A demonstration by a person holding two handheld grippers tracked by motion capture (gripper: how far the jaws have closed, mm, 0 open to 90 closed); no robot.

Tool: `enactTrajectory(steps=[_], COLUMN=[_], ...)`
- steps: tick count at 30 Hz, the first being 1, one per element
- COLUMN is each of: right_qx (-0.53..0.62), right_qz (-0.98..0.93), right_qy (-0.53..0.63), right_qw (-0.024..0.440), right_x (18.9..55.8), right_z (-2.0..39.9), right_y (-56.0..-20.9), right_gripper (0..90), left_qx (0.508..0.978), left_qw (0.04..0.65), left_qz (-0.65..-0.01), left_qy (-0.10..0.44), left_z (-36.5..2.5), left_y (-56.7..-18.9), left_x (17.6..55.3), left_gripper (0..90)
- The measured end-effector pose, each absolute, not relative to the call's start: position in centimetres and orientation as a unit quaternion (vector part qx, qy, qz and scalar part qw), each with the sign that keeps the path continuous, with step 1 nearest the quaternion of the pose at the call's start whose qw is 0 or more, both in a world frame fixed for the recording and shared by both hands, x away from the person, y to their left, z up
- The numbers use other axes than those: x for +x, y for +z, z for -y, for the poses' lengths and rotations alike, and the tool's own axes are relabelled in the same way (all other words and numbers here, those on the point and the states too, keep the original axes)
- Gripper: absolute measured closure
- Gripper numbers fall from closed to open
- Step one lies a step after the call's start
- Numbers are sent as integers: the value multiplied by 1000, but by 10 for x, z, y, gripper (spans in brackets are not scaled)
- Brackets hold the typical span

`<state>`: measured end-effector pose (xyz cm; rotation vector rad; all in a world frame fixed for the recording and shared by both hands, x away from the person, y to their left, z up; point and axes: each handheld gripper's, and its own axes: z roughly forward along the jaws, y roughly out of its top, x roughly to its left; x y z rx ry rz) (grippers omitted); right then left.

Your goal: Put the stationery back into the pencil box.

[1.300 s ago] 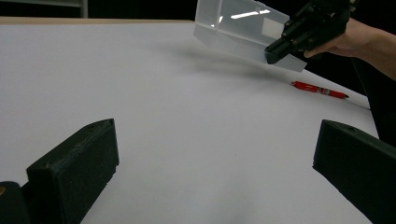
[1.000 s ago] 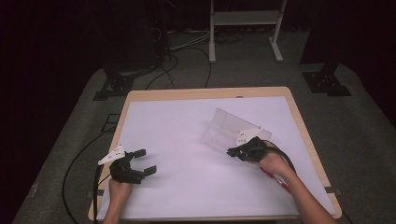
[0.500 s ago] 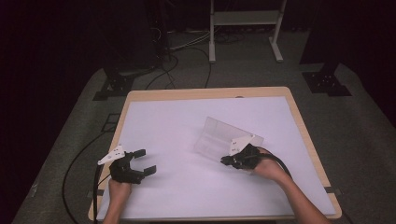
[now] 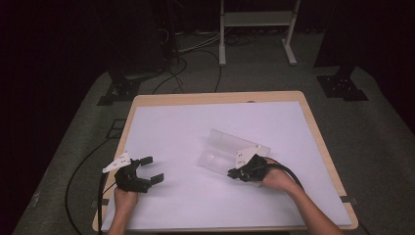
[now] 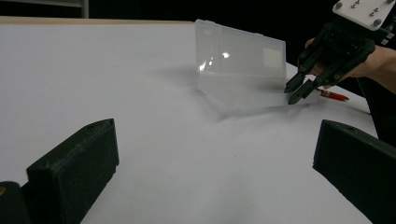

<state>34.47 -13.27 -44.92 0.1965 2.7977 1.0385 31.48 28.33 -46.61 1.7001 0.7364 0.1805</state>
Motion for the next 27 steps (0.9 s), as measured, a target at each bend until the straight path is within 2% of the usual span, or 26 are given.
enactTrajectory(steps=[14, 22, 27], right_qx=[86, 101, 115], right_qz=[-934, -927, -921], right_qy=[343, 359, 371], right_qw=[49, 38, 39], right_x=[345, 346, 344], right_z=[132, 136, 142], right_y=[-458, -453, -447], right_gripper=[846, 692, 630], left_qx=[733, 732, 732], left_qw=[597, 597, 597], left_qz=[-317, -318, -318], left_qy=[77, 76, 77], left_z=[-283, -283, -283], left_y=[-466, -466, -466], left_x=[315, 315, 315], left_gripper=[0, 0, 0])
